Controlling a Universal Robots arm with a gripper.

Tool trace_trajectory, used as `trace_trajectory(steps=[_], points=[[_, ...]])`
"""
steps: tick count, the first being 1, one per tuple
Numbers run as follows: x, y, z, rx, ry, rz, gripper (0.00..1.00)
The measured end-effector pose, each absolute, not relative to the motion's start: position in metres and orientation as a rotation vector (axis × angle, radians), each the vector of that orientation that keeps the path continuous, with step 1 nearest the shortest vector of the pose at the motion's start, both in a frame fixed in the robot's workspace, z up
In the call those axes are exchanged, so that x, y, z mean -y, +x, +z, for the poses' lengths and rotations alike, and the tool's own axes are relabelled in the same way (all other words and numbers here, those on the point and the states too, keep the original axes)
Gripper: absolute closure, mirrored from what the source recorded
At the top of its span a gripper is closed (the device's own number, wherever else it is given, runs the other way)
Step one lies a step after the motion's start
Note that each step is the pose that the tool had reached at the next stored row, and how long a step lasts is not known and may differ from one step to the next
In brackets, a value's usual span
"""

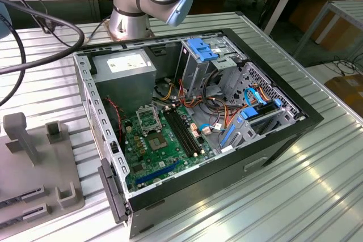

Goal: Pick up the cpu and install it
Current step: 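Pick up the cpu and move it towards the insertion slot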

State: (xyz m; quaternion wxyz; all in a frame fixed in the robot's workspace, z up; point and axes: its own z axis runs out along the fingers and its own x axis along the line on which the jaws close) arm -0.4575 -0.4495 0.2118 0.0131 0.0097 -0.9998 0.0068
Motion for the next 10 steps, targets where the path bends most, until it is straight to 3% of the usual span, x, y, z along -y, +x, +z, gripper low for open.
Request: trace_trajectory(steps=[10], points=[[0.449,-0.458,0.229,3.115,0.030,0.021,0.53]])
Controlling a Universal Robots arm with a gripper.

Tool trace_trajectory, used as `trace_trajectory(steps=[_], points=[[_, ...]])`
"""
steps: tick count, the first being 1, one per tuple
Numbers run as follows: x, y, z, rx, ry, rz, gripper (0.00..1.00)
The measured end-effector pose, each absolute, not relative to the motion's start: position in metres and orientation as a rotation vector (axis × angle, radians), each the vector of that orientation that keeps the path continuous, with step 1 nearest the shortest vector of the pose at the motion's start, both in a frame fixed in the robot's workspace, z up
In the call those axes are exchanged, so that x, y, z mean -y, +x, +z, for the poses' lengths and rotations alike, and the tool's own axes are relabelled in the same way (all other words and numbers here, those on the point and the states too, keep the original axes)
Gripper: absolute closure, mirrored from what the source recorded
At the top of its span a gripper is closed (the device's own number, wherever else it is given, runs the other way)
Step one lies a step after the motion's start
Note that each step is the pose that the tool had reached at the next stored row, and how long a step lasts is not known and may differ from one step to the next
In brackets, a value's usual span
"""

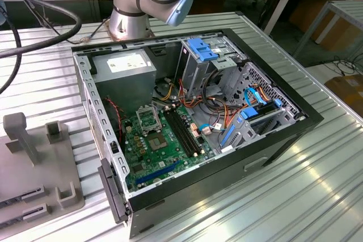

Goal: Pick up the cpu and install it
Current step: 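Pick up the cpu and move it towards the insertion slot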

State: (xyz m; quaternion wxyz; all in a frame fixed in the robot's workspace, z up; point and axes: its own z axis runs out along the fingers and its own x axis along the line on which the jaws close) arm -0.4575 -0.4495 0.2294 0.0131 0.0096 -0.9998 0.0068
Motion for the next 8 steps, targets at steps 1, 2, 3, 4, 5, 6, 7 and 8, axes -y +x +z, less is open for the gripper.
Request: trace_trajectory(steps=[1,2,3,4,5,6,7,8], points=[[0.4495,-0.4576,0.2308,3.115,0.030,0.021,0.53],[0.4495,-0.4576,0.2319,3.115,0.030,0.021,0.53],[0.4495,-0.4575,0.2324,3.115,0.030,0.021,0.53],[0.4495,-0.4575,0.2324,3.115,0.030,0.021,0.53],[0.4495,-0.4575,0.2324,3.116,0.030,0.021,0.53],[0.4495,-0.4576,0.2326,3.115,0.030,0.021,0.53],[0.4495,-0.4576,0.2326,3.115,0.030,0.021,0.53],[0.4495,-0.4576,0.2327,3.115,0.030,0.021,0.53]])
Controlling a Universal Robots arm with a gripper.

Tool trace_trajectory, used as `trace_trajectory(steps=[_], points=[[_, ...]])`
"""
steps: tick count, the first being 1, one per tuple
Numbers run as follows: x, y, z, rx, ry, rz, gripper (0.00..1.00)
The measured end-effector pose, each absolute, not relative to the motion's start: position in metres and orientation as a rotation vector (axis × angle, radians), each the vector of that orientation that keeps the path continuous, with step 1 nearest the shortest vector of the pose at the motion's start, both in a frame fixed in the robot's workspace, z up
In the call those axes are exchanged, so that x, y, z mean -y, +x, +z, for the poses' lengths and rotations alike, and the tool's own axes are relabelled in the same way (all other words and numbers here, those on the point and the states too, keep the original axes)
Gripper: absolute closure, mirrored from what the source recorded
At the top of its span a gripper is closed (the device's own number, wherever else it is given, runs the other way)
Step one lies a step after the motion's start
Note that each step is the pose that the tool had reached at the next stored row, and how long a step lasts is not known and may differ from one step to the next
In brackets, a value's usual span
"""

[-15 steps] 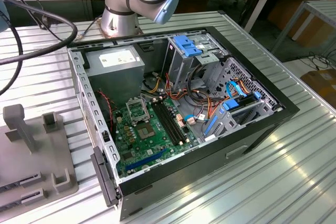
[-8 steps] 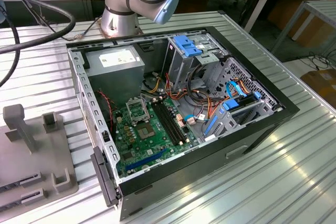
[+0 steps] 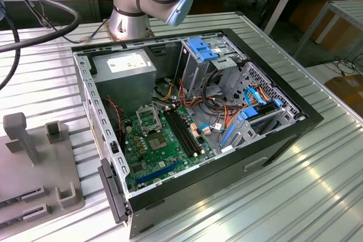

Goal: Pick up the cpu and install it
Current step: 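Pick up the cpu and move it towards the insertion slot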

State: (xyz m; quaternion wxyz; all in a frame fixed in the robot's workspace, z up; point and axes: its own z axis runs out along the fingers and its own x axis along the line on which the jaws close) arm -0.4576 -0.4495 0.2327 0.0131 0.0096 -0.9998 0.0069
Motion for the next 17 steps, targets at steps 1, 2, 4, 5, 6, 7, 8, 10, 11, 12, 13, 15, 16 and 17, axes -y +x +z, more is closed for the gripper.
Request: trace_trajectory(steps=[1,2,4,5,6,7,8,10,11,12,13,15,16,17], points=[[0.450,-0.458,0.233,3.115,0.030,0.022,0.53],[0.450,-0.458,0.235,3.115,0.030,0.022,0.53],[0.449,-0.458,0.239,3.115,0.030,0.021,0.53],[0.449,-0.458,0.242,3.115,0.030,0.021,0.53],[0.449,-0.458,0.245,3.115,0.030,0.021,0.53],[0.449,-0.458,0.248,3.115,0.030,0.021,0.53],[0.449,-0.458,0.251,3.115,0.030,0.021,0.53],[0.449,-0.458,0.259,3.115,0.030,0.021,0.53],[0.449,-0.458,0.263,3.115,0.030,0.022,0.53],[0.449,-0.458,0.265,3.115,0.030,0.021,0.53],[0.449,-0.458,0.268,3.115,0.030,0.021,0.53],[0.449,-0.458,0.276,3.115,0.030,0.021,0.53],[0.449,-0.458,0.279,3.115,0.030,0.021,0.53],[0.449,-0.458,0.282,3.115,0.030,0.021,0.53]])
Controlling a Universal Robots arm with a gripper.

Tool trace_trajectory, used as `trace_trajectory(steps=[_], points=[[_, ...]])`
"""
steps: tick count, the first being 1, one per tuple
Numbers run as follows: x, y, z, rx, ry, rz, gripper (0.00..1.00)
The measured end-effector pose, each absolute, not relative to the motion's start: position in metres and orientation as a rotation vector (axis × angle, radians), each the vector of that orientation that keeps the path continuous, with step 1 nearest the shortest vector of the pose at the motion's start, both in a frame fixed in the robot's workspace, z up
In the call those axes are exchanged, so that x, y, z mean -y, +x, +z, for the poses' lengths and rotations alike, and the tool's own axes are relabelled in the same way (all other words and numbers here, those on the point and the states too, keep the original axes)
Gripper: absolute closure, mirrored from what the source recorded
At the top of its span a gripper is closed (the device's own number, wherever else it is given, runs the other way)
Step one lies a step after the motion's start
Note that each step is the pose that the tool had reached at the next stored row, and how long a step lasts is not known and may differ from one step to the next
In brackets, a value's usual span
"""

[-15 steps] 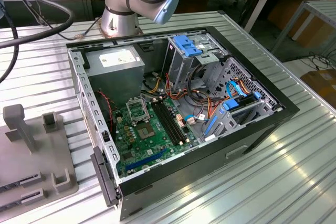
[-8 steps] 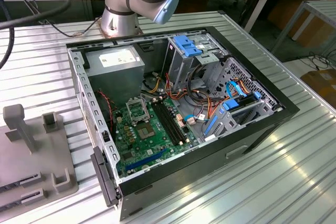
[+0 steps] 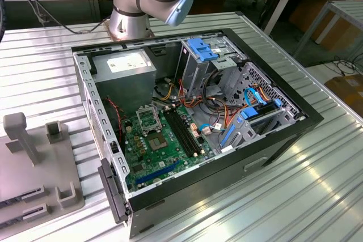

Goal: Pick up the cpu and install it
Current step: 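Pick up the cpu and move it towards the insertion slot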

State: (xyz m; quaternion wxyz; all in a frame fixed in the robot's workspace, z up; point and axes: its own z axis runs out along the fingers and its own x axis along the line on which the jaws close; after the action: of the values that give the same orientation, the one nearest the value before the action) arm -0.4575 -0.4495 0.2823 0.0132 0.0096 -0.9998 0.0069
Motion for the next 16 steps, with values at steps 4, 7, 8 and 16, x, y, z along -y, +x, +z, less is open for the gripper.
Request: trace_trajectory(steps=[4,7,8,16], points=[[0.449,-0.458,0.295,3.115,0.030,0.021,0.53],[0.449,-0.457,0.302,3.114,0.030,0.021,0.53],[0.449,-0.457,0.305,3.114,0.030,0.021,0.53],[0.449,-0.457,0.325,3.112,0.030,0.021,0.53]])
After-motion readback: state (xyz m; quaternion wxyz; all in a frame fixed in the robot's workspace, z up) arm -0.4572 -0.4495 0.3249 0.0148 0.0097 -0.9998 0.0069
